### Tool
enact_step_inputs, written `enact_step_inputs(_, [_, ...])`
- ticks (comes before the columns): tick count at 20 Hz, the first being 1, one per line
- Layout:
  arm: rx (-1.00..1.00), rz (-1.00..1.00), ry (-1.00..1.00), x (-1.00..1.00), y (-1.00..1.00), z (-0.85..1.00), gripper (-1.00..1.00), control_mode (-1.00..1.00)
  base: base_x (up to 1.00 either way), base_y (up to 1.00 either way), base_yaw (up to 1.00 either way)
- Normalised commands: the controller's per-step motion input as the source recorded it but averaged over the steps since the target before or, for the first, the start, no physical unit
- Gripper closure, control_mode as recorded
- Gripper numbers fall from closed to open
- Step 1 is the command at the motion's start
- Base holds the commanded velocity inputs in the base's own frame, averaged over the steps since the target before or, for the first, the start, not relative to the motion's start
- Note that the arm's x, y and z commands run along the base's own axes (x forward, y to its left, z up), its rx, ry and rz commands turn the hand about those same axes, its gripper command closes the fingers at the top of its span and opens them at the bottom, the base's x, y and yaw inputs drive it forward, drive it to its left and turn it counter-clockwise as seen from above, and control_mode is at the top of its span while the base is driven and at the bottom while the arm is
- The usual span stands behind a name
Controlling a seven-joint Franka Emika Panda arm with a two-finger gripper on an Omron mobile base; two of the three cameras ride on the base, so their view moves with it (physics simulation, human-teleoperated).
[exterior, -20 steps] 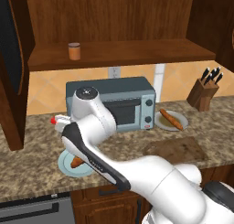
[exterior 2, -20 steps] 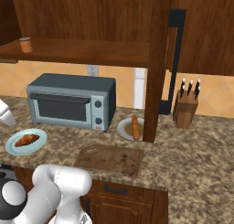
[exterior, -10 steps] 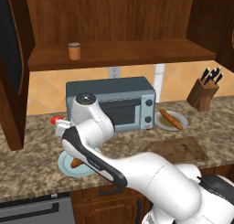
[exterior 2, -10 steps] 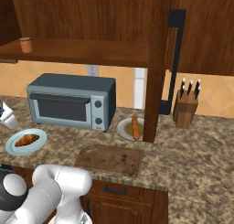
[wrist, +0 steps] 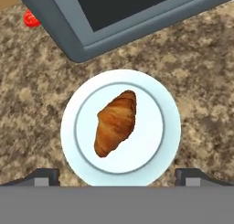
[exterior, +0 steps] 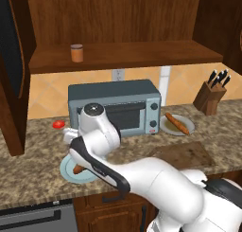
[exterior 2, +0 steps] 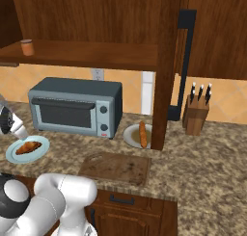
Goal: From the different types of pastries on the counter, select a croissant and place it on the cutting board. Then retrieve a jar of jam from the cabinet and place it alongside the croissant on the cutting board.
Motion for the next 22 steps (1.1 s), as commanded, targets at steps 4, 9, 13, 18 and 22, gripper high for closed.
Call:
enact_step_inputs(4, [0.01,-0.02,0.0,0.62,-0.01,-0.07,-1.0,-1.0,0.0,0.0,0.0])
enact_step_inputs(9, [0.0,-0.02,0.0,0.17,0.0,-0.28,-1.0,-1.0,0.0,0.0,0.0])
enact_step_inputs(13, [0.0,-0.04,0.0,0.01,0.0,-0.41,-1.0,-1.0,0.0,0.0,0.0])
enact_step_inputs(18, [0.0,-0.05,0.0,0.0,0.0,-0.36,-1.0,-1.0,0.0,0.0,0.0])
enact_step_inputs(22, [0.0,-0.04,0.06,0.0,0.0,-0.45,-1.0,-1.0,0.0,0.0,0.0])
